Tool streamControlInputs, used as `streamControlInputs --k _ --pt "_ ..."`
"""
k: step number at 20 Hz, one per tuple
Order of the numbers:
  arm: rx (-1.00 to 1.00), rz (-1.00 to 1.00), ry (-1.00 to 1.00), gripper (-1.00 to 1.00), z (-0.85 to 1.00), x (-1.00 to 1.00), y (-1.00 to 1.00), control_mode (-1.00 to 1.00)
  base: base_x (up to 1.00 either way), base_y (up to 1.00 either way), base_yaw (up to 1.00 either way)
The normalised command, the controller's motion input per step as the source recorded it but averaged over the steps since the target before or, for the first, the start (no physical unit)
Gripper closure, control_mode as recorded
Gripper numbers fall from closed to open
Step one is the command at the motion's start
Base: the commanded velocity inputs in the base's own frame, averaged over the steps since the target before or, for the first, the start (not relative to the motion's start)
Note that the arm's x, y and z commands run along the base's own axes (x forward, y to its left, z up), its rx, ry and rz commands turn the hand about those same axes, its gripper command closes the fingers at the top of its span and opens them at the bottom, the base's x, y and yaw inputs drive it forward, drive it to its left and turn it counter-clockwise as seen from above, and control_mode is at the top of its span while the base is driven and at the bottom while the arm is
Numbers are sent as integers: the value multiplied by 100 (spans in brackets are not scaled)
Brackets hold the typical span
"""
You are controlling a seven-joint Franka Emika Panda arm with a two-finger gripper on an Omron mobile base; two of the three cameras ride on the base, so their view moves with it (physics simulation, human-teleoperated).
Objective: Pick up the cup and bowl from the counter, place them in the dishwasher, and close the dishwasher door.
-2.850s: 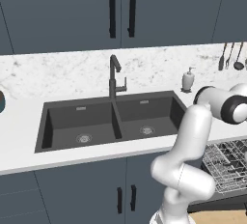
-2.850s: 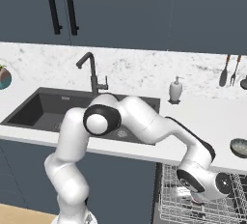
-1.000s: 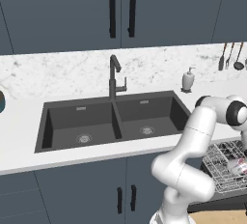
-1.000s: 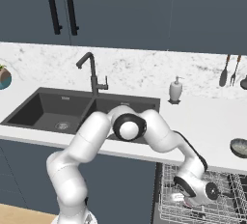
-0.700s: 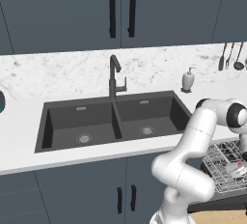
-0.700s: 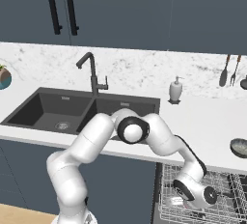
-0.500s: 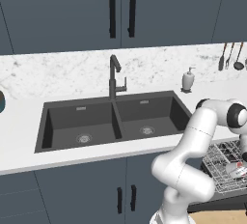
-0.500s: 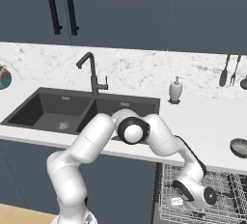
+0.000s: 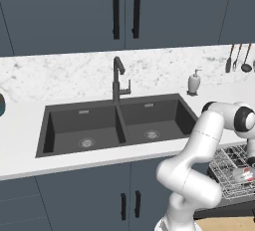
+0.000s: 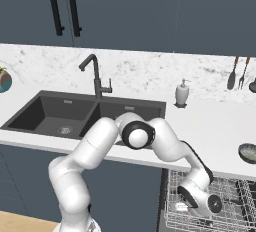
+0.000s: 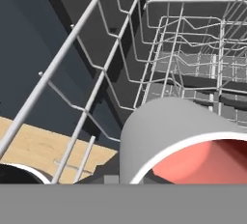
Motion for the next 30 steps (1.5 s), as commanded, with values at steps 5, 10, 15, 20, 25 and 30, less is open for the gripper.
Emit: streamControlInputs --k 5,10,15,20,25,30 --pt "0 -3 5 100 0 23 0 -100 0 0 0" --pt "-2 0 2 100 0 28 -1 -100 0 0 0" --pt "-3 0 0 -100 3 1 1 -100 0 0 0" --pt "-3 0 0 -100 0 0 0 -100 0 0 0" --pt "-4 0 0 -100 8 16 0 -100 0 0 0" --pt "-1 0 0 -100 33 42 0 -100 0 0 0"
